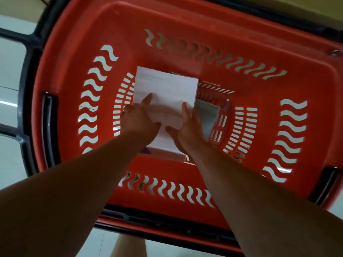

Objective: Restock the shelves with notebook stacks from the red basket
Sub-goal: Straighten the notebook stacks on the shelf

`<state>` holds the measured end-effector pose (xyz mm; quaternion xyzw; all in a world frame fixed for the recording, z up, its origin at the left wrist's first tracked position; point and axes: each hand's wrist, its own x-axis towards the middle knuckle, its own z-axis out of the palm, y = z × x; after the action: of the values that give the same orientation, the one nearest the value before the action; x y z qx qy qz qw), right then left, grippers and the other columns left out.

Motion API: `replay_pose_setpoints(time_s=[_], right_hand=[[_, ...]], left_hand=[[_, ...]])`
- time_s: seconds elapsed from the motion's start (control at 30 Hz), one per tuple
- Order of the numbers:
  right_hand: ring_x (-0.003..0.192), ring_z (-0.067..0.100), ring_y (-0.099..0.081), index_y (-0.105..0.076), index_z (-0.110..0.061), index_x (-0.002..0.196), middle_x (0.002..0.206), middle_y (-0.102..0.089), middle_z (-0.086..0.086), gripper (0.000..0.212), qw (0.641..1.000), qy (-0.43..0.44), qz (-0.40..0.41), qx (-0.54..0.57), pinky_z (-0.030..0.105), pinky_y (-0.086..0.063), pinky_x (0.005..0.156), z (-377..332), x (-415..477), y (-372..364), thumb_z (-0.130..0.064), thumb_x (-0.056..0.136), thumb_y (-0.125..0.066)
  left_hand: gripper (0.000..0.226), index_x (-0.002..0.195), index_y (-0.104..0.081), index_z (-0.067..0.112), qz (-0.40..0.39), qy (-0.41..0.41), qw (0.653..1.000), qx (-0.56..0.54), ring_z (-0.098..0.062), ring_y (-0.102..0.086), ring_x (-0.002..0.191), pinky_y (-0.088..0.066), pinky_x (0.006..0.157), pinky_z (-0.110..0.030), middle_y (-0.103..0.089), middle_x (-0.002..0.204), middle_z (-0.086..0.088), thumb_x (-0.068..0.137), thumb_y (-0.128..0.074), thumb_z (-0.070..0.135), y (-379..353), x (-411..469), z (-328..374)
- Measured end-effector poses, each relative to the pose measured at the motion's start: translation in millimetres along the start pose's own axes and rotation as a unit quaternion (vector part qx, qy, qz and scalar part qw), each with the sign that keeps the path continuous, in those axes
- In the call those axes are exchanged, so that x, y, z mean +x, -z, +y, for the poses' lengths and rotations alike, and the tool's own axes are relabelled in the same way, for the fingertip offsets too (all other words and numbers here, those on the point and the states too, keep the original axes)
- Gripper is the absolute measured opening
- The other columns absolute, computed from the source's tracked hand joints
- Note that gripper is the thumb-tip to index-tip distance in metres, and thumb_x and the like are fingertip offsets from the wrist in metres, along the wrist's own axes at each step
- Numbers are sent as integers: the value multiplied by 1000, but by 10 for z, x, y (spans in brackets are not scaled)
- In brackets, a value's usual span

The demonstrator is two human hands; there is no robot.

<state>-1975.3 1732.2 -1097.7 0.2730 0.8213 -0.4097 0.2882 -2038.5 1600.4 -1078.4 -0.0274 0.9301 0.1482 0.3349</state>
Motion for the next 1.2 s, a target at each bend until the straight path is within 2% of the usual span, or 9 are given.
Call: replay_pose_setpoints(time_s=[0.1,0.2,0.33,0.53,0.67,0.8,0.93,1.1,1.2], right_hand=[[154,26,-16,-11,-25,163,169,-8,2,90,999,-8,6,33,37,-23,120,44,6,11,-34,95,-69],[150,23,-26,-17,-23,161,164,-24,4,88,994,-20,57,86,33,-28,116,75,16,58,-25,93,-73],[147,24,-34,-23,-22,160,159,-33,5,86,995,-27,78,52,33,-32,114,96,-18,76,-24,92,-74],[144,30,-34,-16,-25,161,158,-30,8,89,996,-56,52,47,44,-35,116,92,-5,43,-28,93,-72],[144,33,-32,-15,-31,161,159,-24,9,85,993,-72,56,71,49,-34,117,79,2,-7,-30,95,-69],[143,32,-34,-11,-36,160,160,-23,9,87,997,-51,54,21,45,-36,114,149,-39,51,-38,95,-68],[139,30,-43,-12,-37,160,158,-35,7,87,996,-64,21,59,46,-43,113,142,-63,219,-38,95,-68],[133,24,-52,-15,-39,158,149,-49,0,90,995,-70,55,47,41,-50,105,121,-175,405,-37,89,-73],[135,23,-51,-17,-27,156,149,-50,3,89,995,-53,69,57,28,-43,103,184,-225,553,-24,89,-76]], left_hand=[[91,157,-23,38,31,6,999,-17,-36,-44,138,-37,116,-52,-46,151,-7,84,-78,40,-26,-60,43],[94,157,-17,39,40,17,997,-57,-37,-44,138,-40,113,-56,-45,151,-8,85,-77,36,-41,-39,-1],[99,158,-12,41,25,46,995,-80,-36,-38,142,-39,113,-56,-37,156,-8,84,-78,37,-96,-65,54],[103,158,0,40,-29,89,990,-102,-39,-35,145,-36,115,-57,-29,161,-8,88,-75,35,-171,-48,131],[100,158,-4,40,7,88,993,-72,-40,-35,144,-35,115,-57,-31,160,-9,87,-74,42,-148,-53,126],[97,158,0,43,11,57,996,-61,-38,-43,138,-39,113,-55,-38,156,-8,90,-69,41,-39,-43,86],[91,158,-6,43,-26,53,988,-141,-32,-43,138,-45,107,-48,-34,159,0,95,-67,18,74,-121,140],[95,157,-12,40,-58,66,960,-265,-24,-46,130,-48,102,-55,-44,147,2,90,-68,3,197,-312,231],[65,147,-34,28,-98,96,962,-238,-26,-52,124,-48,105,-50,-50,125,3,94,-67,10,224,-403,321]])
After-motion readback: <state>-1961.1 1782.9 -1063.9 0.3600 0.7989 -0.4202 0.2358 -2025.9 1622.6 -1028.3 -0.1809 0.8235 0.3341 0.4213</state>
